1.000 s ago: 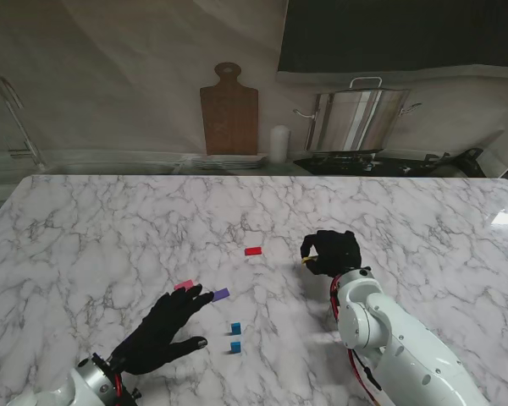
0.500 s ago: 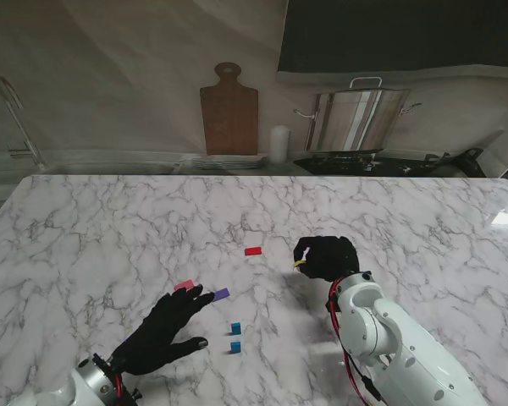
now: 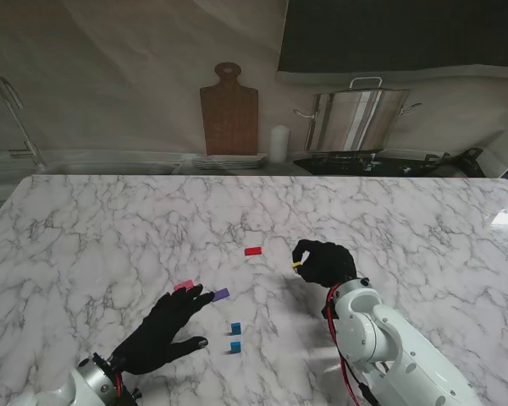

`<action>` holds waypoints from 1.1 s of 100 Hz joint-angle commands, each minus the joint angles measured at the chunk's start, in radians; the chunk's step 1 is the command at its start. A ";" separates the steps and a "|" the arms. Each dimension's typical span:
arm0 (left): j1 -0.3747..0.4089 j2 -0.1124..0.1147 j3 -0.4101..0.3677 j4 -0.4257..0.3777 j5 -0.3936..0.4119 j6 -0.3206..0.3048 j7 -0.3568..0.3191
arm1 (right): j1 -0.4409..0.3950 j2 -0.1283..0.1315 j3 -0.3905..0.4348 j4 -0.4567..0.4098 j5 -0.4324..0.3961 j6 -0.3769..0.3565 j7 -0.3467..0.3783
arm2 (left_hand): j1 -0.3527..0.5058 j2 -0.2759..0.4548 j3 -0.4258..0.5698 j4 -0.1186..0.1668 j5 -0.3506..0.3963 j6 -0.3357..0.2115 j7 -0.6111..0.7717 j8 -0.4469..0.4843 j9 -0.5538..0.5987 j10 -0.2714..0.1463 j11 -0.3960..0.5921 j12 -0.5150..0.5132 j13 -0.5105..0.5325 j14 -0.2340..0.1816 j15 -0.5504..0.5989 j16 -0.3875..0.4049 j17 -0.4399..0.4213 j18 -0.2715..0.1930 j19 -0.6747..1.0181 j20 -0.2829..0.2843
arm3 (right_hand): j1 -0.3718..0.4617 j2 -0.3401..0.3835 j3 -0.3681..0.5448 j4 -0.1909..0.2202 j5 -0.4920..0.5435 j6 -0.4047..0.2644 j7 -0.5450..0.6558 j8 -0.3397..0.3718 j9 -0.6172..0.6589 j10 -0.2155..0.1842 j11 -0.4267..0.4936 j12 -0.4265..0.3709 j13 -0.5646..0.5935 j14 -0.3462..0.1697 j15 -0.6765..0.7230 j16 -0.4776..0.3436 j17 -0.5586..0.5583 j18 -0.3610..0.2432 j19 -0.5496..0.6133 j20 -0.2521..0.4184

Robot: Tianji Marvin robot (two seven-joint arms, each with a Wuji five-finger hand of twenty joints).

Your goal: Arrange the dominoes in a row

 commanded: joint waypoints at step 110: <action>0.000 0.000 0.007 -0.003 0.002 0.003 -0.017 | -0.042 -0.022 -0.036 -0.044 0.029 0.002 -0.049 | -0.002 -0.015 -0.005 0.018 -0.028 0.014 -0.011 0.015 -0.013 -0.027 -0.005 0.011 -0.012 -0.027 -0.011 -0.017 0.007 -0.008 -0.006 -0.014 | 0.012 0.015 0.001 0.040 0.040 -0.044 0.144 -0.085 -0.293 0.021 0.195 0.298 -0.236 0.007 0.310 0.123 -0.087 -0.024 0.116 0.090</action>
